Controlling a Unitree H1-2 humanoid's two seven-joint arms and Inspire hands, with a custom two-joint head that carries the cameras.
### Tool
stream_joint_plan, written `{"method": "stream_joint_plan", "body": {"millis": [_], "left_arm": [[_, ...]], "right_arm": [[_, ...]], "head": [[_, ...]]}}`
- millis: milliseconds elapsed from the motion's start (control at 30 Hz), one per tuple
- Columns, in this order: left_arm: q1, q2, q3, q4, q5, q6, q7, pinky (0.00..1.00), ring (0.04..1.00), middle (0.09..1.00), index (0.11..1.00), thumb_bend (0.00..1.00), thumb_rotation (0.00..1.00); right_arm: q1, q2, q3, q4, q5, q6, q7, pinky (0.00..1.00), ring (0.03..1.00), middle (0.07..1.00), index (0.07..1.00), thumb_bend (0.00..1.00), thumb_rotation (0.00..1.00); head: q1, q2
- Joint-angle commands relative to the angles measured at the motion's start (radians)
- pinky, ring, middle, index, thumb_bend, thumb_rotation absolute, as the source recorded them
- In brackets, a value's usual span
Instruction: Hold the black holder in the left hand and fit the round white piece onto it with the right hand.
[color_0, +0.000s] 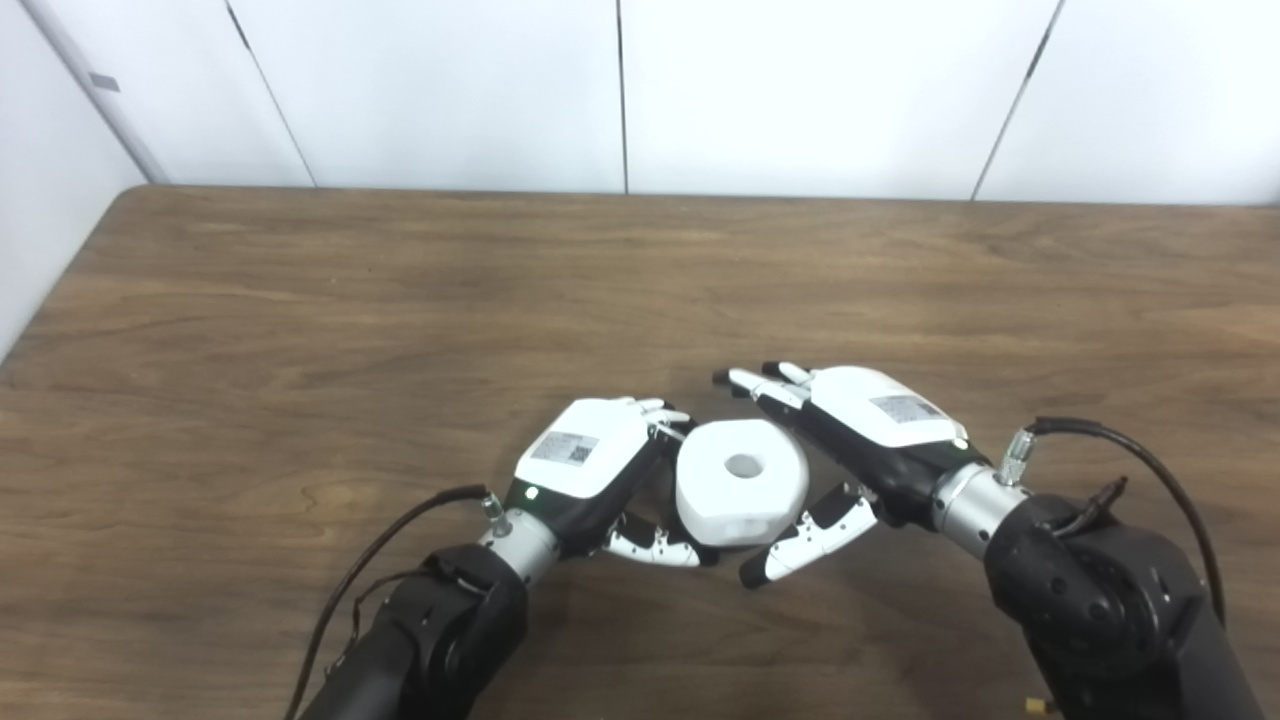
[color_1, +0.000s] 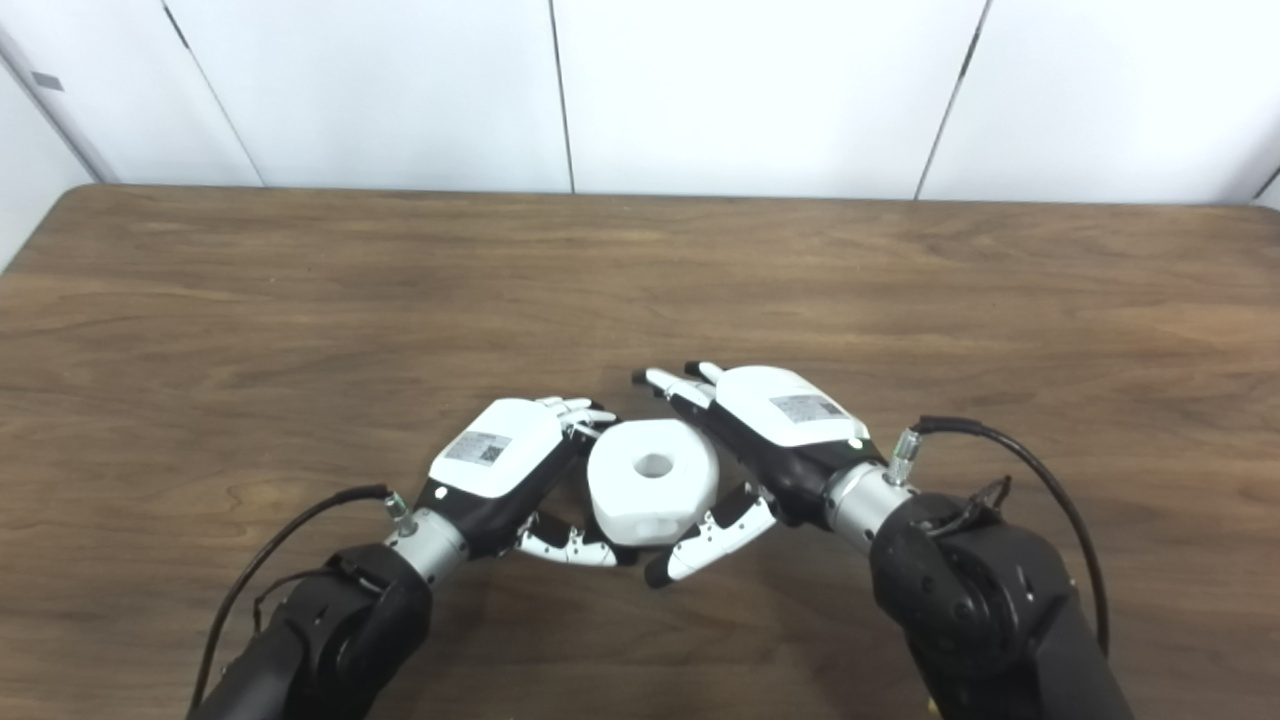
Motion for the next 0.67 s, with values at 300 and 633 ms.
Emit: {"method": "stream_joint_plan", "body": {"millis": [300,633], "left_arm": [[0.028,0.016,-0.032,0.067,0.015,0.01,-0.077,0.88,0.886,0.817,0.486,0.52,0.05],[0.028,0.016,-0.032,0.062,0.017,0.012,-0.079,0.88,0.886,0.815,0.486,0.52,0.05]], "right_arm": [[-0.121,0.014,-0.079,-0.092,-0.01,0.034,0.074,1.0,1.0,0.95,0.972,1.0,0.52],[-0.158,0.015,-0.149,-0.103,0.005,0.044,0.115,1.0,1.0,0.96,0.974,1.0,0.5]], "head": [[0.003,0.006],[0.002,0.006]]}}
